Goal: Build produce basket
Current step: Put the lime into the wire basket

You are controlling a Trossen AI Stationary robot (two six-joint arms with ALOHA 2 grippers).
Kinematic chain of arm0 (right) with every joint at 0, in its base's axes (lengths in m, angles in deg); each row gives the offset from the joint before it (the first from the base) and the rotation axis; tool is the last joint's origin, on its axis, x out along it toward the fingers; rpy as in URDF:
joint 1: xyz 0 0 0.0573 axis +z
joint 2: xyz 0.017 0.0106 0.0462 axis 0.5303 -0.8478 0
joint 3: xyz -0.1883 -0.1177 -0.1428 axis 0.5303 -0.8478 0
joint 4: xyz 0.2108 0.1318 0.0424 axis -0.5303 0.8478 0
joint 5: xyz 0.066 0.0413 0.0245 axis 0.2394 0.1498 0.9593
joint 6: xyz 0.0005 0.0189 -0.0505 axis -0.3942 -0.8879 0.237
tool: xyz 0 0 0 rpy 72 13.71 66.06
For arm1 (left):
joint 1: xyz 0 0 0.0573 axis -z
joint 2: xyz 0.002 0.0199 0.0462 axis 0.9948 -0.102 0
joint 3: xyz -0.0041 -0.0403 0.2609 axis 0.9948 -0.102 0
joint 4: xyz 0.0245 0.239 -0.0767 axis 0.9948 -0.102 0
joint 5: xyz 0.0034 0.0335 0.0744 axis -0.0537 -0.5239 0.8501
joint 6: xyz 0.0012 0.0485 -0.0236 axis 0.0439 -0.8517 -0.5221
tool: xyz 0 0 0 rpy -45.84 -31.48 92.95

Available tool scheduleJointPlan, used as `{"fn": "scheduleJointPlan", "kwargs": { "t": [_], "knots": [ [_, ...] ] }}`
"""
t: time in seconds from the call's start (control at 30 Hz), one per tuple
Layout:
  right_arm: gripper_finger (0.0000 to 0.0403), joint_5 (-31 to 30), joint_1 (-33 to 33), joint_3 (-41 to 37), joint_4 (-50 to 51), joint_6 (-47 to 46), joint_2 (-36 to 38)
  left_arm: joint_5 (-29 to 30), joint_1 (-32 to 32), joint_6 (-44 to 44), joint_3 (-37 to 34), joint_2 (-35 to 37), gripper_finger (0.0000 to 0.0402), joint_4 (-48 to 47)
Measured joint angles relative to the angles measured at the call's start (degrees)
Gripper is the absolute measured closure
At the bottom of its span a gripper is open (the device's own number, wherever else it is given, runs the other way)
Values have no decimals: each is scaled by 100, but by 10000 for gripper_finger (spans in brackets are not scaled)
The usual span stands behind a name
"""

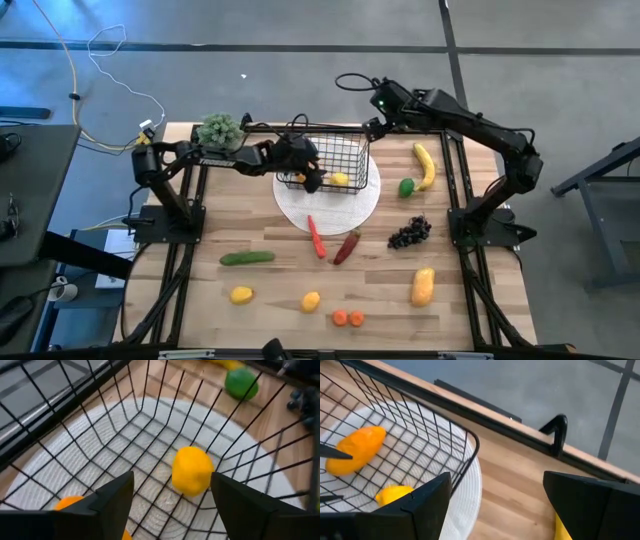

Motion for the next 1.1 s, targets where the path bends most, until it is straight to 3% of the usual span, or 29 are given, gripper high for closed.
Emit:
{"fn": "scheduleJointPlan", "kwargs": {
  "t": [0.57, 0.87, 1.1],
  "knots": [
    [104, -259, 497, -4, 621, -932, 250, -69, -238, -495, 0, 1261, 158, -42],
    [104, -609, 670, -4, 971, -1527, 778, -53, -644, -735, 2, 2144, 158, -613],
    [104, -1077, 898, -4, 1837, -2296, 955, -53, -970, -984, 2, 2737, 158, -1330]
  ]
}}
